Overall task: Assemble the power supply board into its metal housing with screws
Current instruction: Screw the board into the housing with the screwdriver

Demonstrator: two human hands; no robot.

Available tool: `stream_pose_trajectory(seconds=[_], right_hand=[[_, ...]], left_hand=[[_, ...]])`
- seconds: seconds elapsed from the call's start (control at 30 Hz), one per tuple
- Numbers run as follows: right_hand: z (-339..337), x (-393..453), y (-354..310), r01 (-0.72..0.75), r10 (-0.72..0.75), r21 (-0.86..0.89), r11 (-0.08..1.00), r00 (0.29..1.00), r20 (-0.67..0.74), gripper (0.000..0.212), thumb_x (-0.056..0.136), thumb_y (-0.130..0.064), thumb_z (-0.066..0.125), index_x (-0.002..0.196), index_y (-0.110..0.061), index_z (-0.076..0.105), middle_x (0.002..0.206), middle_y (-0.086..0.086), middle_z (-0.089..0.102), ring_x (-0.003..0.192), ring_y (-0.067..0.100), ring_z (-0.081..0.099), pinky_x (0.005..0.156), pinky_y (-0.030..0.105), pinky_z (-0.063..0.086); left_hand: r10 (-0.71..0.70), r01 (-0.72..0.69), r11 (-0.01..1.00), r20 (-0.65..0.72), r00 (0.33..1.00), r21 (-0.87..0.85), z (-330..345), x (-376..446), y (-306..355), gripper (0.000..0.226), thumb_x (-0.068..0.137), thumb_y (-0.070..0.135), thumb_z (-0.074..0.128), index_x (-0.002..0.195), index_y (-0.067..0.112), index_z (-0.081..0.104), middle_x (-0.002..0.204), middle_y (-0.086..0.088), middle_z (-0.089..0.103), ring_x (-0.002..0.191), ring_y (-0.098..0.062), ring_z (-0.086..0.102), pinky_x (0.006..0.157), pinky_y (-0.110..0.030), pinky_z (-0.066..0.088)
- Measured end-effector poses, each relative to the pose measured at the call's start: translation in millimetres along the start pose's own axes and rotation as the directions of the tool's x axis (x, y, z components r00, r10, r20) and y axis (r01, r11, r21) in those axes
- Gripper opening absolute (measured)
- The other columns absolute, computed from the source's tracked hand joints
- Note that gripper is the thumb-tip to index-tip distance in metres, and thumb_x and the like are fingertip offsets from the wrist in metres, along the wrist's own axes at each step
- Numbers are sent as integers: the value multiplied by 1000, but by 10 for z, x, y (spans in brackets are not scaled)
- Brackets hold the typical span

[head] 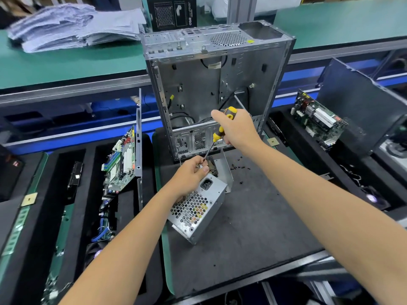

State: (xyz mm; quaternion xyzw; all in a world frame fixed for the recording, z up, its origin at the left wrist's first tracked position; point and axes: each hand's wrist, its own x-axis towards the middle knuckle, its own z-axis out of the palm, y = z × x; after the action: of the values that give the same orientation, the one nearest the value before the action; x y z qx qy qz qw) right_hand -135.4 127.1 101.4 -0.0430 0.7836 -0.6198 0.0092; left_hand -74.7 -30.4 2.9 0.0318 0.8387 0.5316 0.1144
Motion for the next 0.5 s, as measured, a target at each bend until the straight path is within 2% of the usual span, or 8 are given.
stream_pose_trajectory(seconds=[0.1,0.23,0.37,0.5], right_hand=[[-4,1,26,-34,34,-44,998,999,7,28,86,-26,59,68,-12,42,54,4,57,36,14,52,36,15,35],[-39,4,26,-39,38,-82,996,999,-10,26,85,-20,57,64,-17,41,43,-7,51,34,13,53,34,15,35],[-63,-3,37,-27,25,-111,993,1000,-19,32,83,-18,56,58,-15,37,47,1,49,34,14,53,34,16,35],[-60,-21,58,-33,30,-128,991,999,-29,33,83,-18,55,56,-16,37,50,4,49,35,14,55,34,17,35]], left_hand=[[-12,12,1000,0,1000,-4,0,-7,17,23,98,28,50,76,34,48,50,12,48,43,-10,31,46,-22,29],[-22,23,999,12,1000,-25,-1,-12,25,16,98,28,49,82,27,50,70,-7,52,61,-19,42,61,-33,34],[-20,20,1000,5,1000,-22,-4,-25,35,21,98,28,50,78,32,49,66,-7,45,60,-19,36,60,-32,32],[-21,21,999,7,1000,-31,-11,-23,27,16,99,26,50,82,26,50,62,-6,42,57,-18,33,60,-31,31]])
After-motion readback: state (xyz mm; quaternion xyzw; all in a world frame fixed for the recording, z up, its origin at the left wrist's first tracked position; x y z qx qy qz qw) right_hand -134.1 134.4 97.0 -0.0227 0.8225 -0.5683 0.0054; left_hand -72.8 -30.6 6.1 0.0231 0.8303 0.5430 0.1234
